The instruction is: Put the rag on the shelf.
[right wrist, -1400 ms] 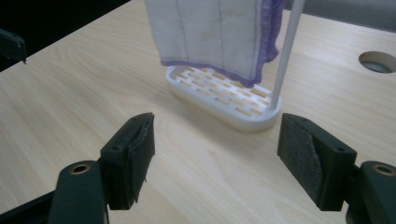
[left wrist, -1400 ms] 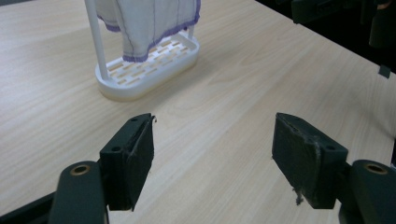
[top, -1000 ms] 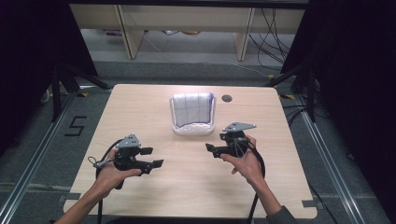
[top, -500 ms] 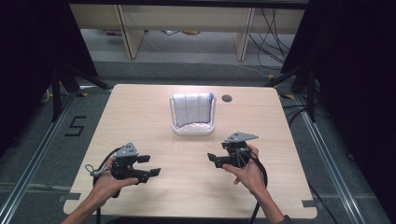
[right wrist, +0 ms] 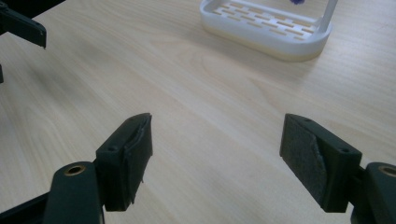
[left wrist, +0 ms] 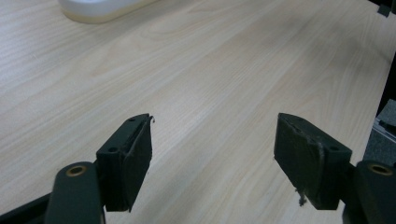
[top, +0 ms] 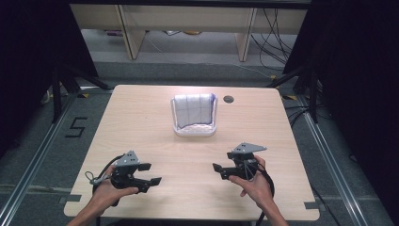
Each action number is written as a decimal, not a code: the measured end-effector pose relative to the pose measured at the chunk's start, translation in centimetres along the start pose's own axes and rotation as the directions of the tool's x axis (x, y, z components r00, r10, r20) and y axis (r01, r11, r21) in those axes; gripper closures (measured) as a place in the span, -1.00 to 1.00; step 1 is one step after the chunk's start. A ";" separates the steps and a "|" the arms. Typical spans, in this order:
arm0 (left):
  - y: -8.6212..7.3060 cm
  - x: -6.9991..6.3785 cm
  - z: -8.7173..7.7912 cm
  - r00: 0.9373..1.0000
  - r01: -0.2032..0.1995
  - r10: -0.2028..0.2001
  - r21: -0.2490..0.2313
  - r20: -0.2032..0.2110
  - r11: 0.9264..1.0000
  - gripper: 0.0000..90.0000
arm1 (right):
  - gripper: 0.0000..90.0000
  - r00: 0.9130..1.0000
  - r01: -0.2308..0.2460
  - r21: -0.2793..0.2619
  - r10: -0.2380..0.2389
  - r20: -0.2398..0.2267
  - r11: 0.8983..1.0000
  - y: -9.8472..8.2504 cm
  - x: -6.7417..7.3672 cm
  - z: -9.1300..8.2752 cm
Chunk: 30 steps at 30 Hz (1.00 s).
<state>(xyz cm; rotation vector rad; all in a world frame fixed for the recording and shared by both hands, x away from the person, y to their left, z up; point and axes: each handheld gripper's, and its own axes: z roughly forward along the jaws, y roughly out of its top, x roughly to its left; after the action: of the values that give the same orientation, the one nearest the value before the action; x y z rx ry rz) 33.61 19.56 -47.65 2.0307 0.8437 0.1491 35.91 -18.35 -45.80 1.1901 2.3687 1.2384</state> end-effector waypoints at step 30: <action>-3.5 -2.2 0.0 0.999 -0.039 0.039 0.074 0.002 0.997 -0.40 | -0.52 0.999 0.042 0.094 -0.042 -0.010 0.995 -5.0 2.9 -0.9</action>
<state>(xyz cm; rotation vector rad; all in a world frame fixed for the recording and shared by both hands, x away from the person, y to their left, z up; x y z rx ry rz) 30.20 19.48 -49.92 2.1169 0.8205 0.1408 30.76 -18.28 -48.54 1.1580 2.4695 1.1315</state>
